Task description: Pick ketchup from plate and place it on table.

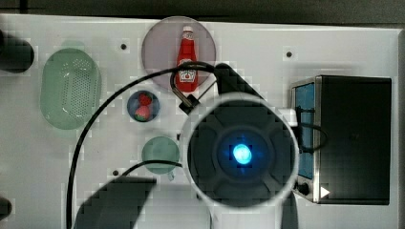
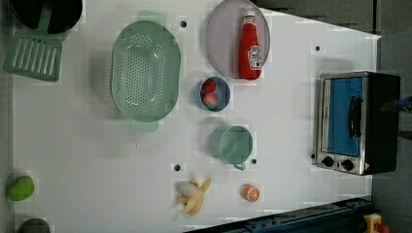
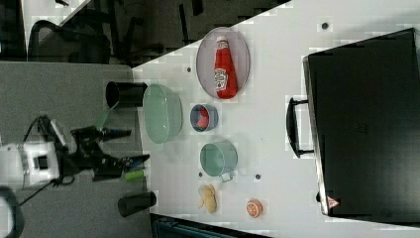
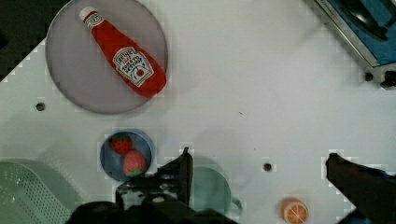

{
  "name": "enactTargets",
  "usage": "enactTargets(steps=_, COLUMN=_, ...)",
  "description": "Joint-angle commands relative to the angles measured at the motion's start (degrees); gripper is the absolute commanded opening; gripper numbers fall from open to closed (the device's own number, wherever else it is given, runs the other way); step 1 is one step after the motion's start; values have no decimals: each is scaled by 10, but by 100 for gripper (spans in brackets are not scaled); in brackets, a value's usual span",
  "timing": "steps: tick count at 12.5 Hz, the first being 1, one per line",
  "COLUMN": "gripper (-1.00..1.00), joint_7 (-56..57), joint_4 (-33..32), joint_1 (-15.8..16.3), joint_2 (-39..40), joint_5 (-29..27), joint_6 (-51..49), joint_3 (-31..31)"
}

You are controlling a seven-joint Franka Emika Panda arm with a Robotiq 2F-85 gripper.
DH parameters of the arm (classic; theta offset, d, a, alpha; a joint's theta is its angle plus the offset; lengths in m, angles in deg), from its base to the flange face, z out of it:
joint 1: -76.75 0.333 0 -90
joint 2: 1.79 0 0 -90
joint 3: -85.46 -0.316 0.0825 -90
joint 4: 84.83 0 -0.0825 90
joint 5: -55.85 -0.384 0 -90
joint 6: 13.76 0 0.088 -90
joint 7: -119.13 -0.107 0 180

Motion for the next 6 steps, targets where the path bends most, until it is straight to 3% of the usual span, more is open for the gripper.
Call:
enactTargets(steps=1, gripper=100, joint_7=-30, joint_4=-16, joint_1=0, joint_2=75, joint_5=-3, joint_6=32, joint_3=-9)
enactTargets(steps=6, gripper=100, joint_7=-21, joint_4=-14, joint_1=8, joint_2=188, joint_5=-2, joint_6=167, joint_3=-28)
